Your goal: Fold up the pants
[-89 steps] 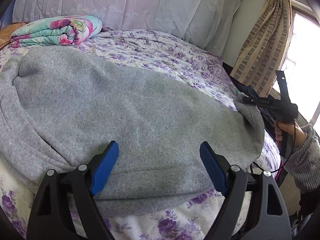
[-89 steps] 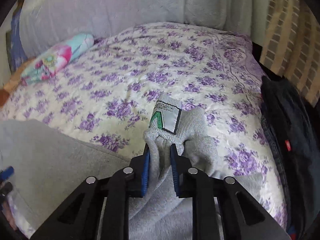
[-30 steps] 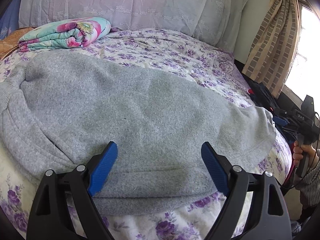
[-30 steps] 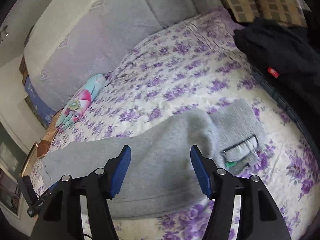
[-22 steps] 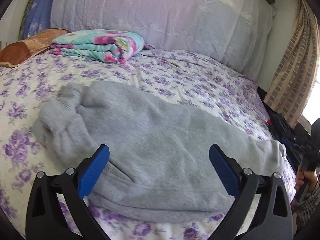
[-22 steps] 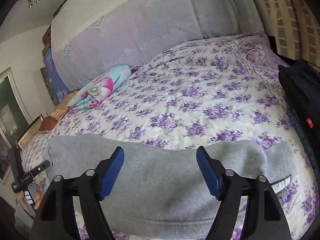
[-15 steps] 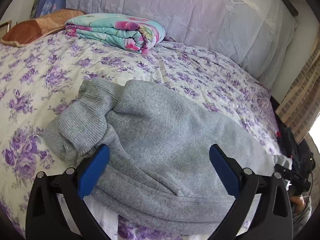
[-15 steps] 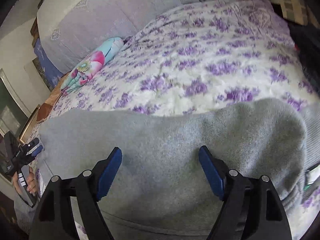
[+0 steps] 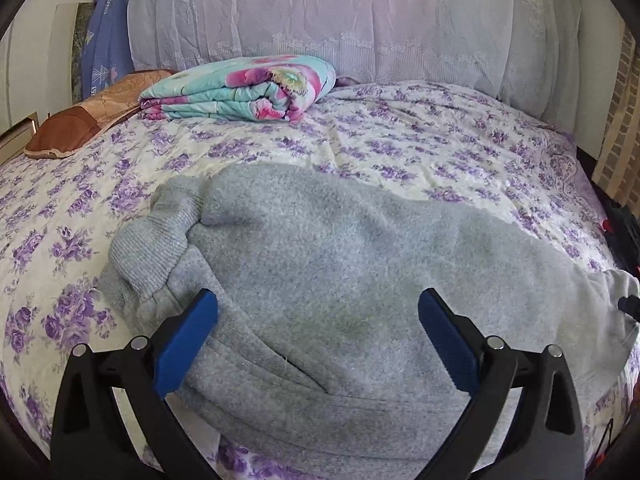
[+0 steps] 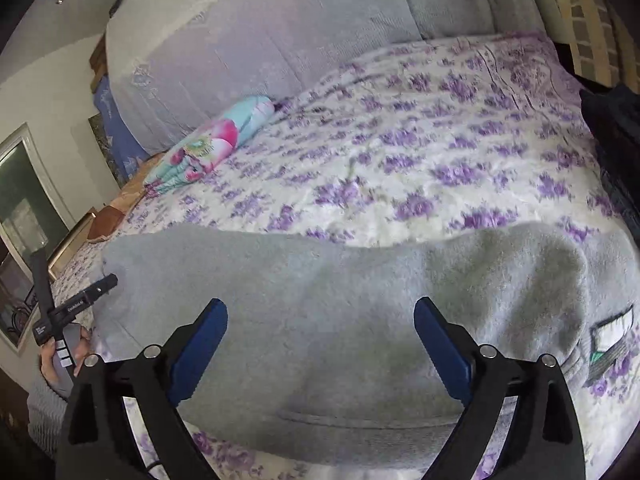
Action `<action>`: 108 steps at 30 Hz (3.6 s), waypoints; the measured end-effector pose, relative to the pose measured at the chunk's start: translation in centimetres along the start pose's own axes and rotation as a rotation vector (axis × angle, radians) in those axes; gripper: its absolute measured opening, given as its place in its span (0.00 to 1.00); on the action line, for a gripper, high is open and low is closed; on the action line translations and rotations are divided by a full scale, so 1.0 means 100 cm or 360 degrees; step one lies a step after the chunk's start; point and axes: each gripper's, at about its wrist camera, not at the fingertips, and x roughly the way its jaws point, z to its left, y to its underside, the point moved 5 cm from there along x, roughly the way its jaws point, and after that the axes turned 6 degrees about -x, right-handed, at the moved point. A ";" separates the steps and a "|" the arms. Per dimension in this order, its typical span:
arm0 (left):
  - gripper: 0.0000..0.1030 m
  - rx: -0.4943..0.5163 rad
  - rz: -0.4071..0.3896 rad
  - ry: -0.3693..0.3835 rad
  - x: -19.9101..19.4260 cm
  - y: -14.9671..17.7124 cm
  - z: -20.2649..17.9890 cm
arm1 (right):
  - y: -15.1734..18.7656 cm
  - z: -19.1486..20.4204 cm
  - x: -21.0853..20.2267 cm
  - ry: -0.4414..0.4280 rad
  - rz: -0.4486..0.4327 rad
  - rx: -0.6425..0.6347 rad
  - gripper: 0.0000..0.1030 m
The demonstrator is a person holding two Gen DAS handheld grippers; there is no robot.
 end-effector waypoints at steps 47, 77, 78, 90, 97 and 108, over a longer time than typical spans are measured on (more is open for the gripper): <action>0.95 0.0049 -0.0026 0.0046 -0.026 0.004 -0.035 | 0.034 -0.084 -0.090 0.0065 -0.0261 0.0446 0.96; 0.95 0.0171 0.0094 0.0112 0.009 0.032 -0.062 | 0.053 -0.103 -0.104 -0.0001 -0.0181 0.0756 0.96; 0.95 0.0170 0.0094 0.0111 0.009 0.033 -0.062 | 0.055 -0.103 -0.105 -0.0017 -0.0178 0.0775 0.96; 0.95 0.0151 0.0089 0.0155 0.006 0.035 -0.062 | 0.059 -0.117 -0.106 -0.0104 -0.0234 0.0949 0.96; 0.95 0.0162 0.0088 0.0151 0.005 0.037 -0.062 | 0.031 -0.137 -0.082 -0.0109 -0.0289 0.1001 0.96; 0.95 0.0130 0.0073 0.0194 -0.001 0.036 -0.061 | 0.012 -0.128 -0.056 0.0087 -0.0339 0.0741 0.96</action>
